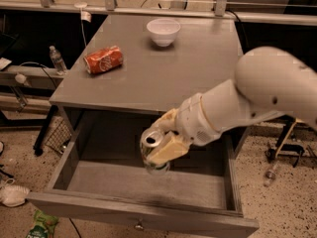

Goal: Place 7up can into top drawer

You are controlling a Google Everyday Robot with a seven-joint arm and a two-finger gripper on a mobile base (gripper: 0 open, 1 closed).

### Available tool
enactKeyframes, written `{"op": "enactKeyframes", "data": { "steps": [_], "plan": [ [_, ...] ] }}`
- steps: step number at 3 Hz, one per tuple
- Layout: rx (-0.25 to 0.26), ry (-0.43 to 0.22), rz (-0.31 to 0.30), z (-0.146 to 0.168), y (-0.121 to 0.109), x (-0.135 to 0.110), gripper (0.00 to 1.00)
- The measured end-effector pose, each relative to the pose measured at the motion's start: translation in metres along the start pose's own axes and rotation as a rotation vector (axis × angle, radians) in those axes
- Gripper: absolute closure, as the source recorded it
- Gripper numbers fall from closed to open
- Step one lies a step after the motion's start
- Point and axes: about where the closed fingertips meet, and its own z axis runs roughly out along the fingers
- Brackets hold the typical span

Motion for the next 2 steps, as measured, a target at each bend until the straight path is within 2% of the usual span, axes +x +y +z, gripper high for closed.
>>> {"op": "enactKeyframes", "data": {
  "steps": [1,2],
  "plan": [
    [-0.006,-0.015,0.062,0.041,0.009,0.022,1.0],
    [0.027,-0.053,0.083,0.066,0.005,0.041,1.0]
  ]
}}
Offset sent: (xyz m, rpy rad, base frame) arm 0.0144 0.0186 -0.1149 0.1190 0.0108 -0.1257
